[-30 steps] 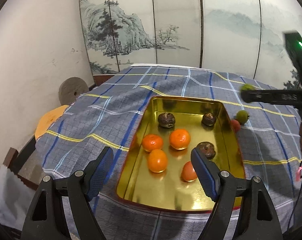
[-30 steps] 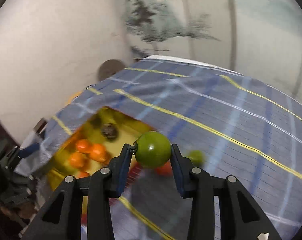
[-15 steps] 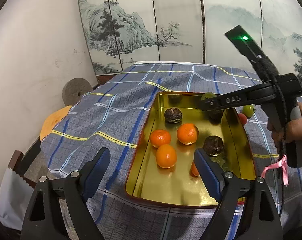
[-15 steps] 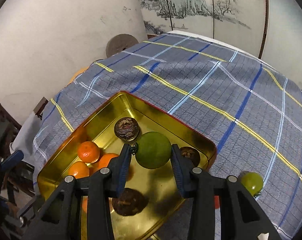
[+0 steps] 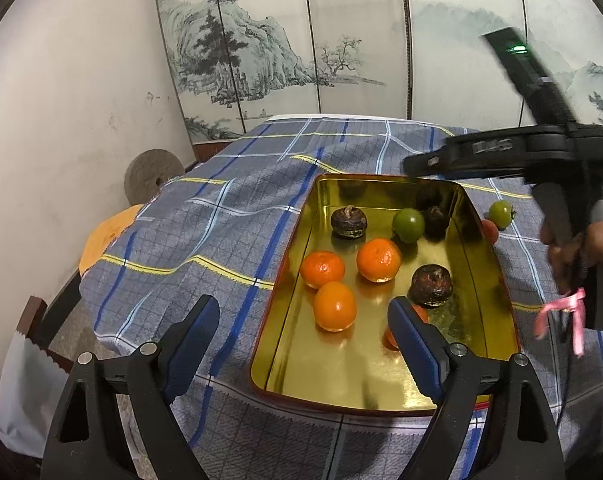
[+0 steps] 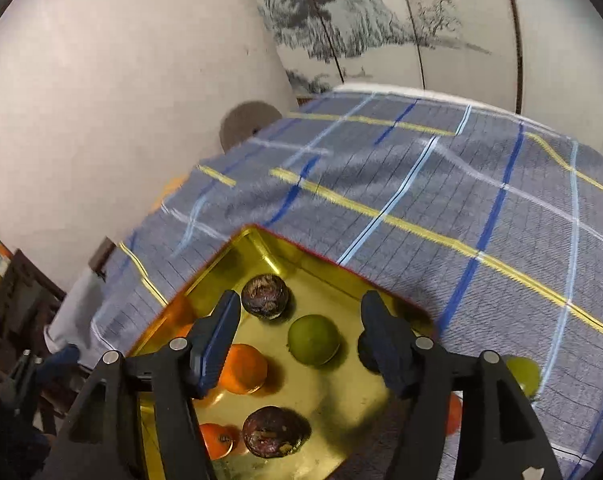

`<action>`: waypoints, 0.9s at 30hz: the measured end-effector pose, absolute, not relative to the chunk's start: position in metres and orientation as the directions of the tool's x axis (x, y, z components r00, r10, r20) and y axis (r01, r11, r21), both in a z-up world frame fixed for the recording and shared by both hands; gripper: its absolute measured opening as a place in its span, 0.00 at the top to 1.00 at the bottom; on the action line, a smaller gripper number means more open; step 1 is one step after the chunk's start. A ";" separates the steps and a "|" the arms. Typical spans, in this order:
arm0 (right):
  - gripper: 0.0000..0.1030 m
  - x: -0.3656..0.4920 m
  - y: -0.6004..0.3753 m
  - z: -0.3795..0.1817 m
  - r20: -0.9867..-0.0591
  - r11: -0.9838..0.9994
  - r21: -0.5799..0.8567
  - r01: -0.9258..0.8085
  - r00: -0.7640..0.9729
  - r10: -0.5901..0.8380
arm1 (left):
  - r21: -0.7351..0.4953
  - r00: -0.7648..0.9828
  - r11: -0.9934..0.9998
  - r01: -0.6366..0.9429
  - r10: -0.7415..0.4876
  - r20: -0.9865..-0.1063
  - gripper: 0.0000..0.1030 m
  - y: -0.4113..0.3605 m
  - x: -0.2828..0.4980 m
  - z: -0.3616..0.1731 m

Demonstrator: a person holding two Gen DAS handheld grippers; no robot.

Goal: Organize fruits
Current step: 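Carry the green tomato into the tin with the right gripper and release, then reach the right gripper to the red tomato on the cloth and grasp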

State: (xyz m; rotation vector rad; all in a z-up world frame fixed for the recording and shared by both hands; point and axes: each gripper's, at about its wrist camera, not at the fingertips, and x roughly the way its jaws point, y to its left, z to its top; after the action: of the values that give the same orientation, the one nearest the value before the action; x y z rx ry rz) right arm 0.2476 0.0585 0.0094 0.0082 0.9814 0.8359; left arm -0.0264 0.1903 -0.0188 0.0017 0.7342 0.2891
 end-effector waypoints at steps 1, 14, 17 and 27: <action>0.42 0.246 0.050 0.014 -0.713 0.696 0.368 -0.616 0.293 0.637 | 0.103 0.704 0.961 -0.259 0.260 -0.661 0.16 0.190 -0.026 -0.019; 0.42 0.207 -0.061 -0.009 -0.724 0.759 0.350 -0.550 0.355 0.591 | 0.071 0.706 0.968 -0.239 0.223 -0.672 0.16 0.181 -0.020 -0.020; 0.44 0.210 -0.060 -0.016 -0.741 0.766 0.337 -0.548 0.347 0.575 | 0.081 0.706 0.970 -0.230 0.224 -0.672 0.16 0.178 -0.020 -0.020; 0.53 0.230 -0.030 -0.037 -0.777 0.758 0.278 -0.590 0.326 0.539 | 0.095 0.697 0.972 -0.217 0.222 -0.682 0.16 0.177 -0.015 -0.024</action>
State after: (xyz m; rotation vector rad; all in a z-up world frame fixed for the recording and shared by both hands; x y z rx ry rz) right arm 0.2298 -0.0302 -0.0371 -0.0581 0.9936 0.7399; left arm -0.0149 0.1766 -0.0237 0.0074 0.7614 0.2449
